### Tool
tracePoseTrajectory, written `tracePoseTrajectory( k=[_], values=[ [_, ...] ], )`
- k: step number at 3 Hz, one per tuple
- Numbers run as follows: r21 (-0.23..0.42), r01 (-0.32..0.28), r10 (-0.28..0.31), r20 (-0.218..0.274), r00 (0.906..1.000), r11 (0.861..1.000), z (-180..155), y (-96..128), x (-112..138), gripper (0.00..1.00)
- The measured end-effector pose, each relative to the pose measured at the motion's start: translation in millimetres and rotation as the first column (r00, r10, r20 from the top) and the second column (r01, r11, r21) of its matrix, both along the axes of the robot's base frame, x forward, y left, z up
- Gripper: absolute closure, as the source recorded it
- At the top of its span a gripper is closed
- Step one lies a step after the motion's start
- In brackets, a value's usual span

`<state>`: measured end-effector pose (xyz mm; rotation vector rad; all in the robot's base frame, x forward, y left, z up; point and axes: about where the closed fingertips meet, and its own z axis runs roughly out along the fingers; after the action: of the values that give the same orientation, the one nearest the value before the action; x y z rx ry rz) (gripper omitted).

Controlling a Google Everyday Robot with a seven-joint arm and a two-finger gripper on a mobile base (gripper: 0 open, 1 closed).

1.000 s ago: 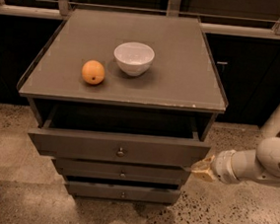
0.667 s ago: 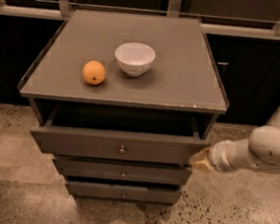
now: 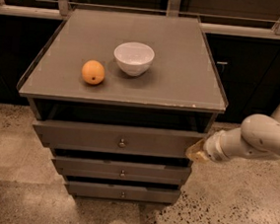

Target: Close top drawer

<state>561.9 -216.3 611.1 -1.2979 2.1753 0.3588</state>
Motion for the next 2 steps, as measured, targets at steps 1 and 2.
tracePoseTrajectory(
  k=[1, 2],
  values=[
    [-0.013, -0.005, 0.005, 0.004, 1.0000, 1.000, 2.3, 3.6, 4.9, 1.00],
    [-0.015, -0.008, 0.008, 0.006, 1.0000, 1.000, 3.6, 5.4, 5.4, 1.00]
  ],
)
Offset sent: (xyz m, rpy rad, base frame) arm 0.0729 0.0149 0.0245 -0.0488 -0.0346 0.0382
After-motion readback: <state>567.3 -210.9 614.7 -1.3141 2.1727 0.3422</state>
